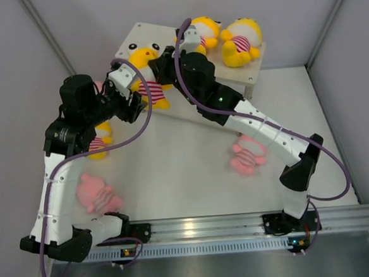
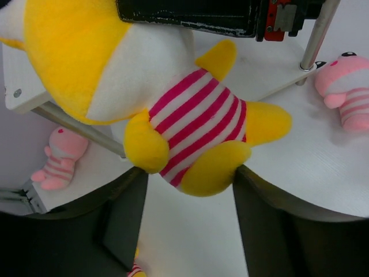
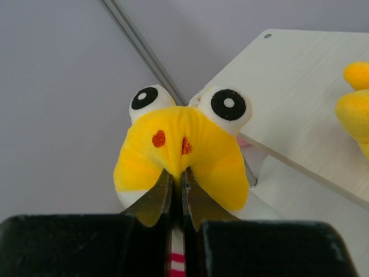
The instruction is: Place and organize the stuffed toys onto the shelf
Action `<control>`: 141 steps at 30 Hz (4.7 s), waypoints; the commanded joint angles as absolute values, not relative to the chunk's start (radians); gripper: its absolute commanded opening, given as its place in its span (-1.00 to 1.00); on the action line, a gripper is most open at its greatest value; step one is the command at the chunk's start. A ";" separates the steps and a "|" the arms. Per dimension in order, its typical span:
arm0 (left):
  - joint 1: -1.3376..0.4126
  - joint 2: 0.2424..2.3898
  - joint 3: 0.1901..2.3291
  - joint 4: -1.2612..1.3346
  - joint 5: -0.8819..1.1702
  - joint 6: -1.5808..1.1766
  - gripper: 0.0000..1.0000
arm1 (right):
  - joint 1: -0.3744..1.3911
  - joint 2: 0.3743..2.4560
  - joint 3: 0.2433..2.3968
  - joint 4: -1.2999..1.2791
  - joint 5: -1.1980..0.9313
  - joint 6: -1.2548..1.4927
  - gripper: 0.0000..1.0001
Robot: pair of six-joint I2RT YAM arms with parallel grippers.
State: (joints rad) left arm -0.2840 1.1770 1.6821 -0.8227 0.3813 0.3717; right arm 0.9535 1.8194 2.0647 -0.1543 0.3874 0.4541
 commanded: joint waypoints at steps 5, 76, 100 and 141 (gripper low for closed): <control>-0.288 1.203 1.684 -0.735 0.361 0.391 -0.92 | 0.962 1.806 2.097 -0.058 0.367 0.465 -1.00; -0.175 1.902 2.319 -0.584 0.856 0.566 -1.00 | 0.630 1.482 1.793 -0.077 0.178 -0.029 0.41; -0.176 2.022 2.427 -0.584 0.856 0.531 -0.81 | 0.630 1.496 1.758 -0.095 0.170 -0.040 0.43; -0.147 1.258 1.429 -0.586 -0.081 0.331 0.92 | 0.629 1.930 2.408 -0.221 -0.049 -0.075 0.29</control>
State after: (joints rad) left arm -0.1696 1.3552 1.5146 -0.6174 -0.0051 0.3656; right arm 0.6262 1.8427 2.3478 -0.1677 0.0139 -0.0570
